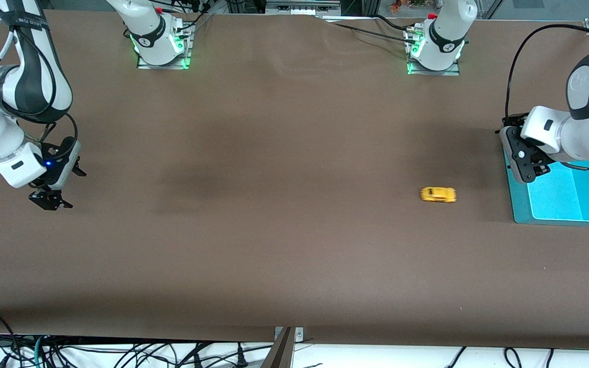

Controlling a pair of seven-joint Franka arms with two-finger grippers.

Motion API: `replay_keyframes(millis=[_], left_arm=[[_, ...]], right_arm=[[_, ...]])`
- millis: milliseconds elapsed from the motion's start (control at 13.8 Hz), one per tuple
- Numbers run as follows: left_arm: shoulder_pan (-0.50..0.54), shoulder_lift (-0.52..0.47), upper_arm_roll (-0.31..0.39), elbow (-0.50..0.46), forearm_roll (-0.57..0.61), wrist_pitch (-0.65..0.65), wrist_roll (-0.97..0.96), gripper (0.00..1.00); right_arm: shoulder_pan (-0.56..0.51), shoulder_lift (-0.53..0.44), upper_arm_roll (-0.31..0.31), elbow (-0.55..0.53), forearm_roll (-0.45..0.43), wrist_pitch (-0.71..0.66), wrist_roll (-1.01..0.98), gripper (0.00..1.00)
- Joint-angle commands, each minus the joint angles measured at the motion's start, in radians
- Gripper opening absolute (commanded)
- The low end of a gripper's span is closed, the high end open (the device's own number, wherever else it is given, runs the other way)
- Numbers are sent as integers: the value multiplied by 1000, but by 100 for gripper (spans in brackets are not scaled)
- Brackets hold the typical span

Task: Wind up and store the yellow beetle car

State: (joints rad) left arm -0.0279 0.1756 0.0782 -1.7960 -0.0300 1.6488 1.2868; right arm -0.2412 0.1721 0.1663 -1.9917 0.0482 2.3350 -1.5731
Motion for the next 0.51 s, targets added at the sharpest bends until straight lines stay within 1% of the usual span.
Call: replay_keyframes(millis=[0, 145, 290, 436], left_arm=[[26, -70, -8, -164, 42, 129, 141, 100], [57, -71, -8, -239, 50, 240, 251, 100], [123, -70, -8, -310, 50, 368, 359, 100], [150, -64, -8, -348, 50, 471, 440, 100]], right_arm=[[8, -71, 4, -2, 15, -42, 138, 100], [14, -121, 4, -2, 13, -117, 322, 100], [34, -169, 2, -2, 13, -181, 494, 100], [52, -195, -2, -2, 13, -218, 653, 100]])
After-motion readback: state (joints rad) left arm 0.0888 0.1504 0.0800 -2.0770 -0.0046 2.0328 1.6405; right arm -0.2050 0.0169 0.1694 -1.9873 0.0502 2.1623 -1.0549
